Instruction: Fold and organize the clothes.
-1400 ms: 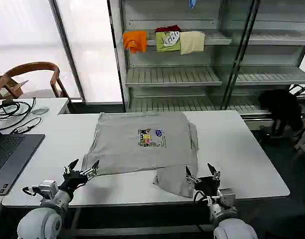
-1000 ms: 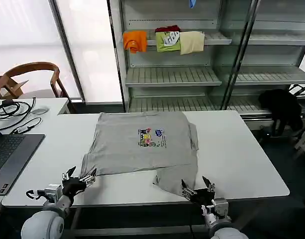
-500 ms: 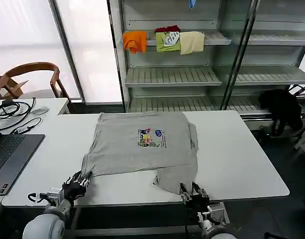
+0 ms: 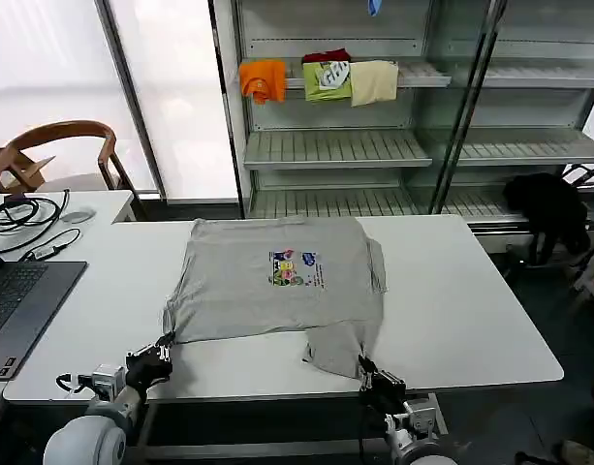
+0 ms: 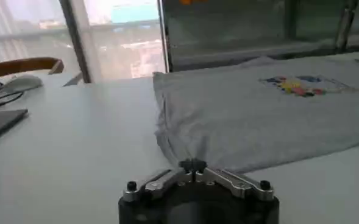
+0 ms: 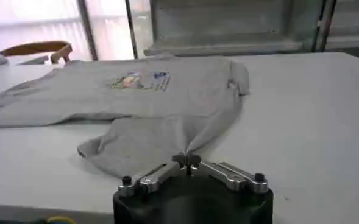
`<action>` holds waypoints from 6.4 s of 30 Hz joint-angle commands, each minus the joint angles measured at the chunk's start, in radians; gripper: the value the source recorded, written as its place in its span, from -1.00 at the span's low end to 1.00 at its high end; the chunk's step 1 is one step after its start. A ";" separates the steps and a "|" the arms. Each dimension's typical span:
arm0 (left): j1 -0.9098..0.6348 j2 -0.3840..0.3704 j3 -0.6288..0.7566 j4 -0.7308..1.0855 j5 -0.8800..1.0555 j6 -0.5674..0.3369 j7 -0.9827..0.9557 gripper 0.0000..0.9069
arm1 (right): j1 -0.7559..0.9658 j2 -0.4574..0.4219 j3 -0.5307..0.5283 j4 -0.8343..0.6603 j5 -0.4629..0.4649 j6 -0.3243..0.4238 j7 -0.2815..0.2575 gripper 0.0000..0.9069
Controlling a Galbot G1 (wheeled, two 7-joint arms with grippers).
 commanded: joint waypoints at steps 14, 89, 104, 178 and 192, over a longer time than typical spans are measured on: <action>-0.410 -0.037 0.031 0.225 -0.163 0.001 -0.121 -1.00 | 0.590 0.102 0.019 -0.391 0.048 0.006 0.069 -1.00; -0.349 -0.025 0.092 0.360 0.304 0.098 0.020 -0.98 | 0.504 -0.070 0.059 -0.452 0.058 -0.199 0.033 -1.00; -0.334 -0.023 0.085 0.355 0.310 0.098 0.038 -1.00 | 0.496 -0.058 0.049 -0.441 0.060 -0.198 0.004 -1.00; -0.550 0.067 0.117 0.468 0.206 0.096 0.051 1.00 | 0.976 0.102 -0.001 -0.914 -0.180 -0.188 0.000 1.00; -0.598 0.056 0.142 0.581 0.286 0.097 0.102 1.00 | 0.996 0.102 -0.014 -1.030 -0.128 -0.113 -0.046 1.00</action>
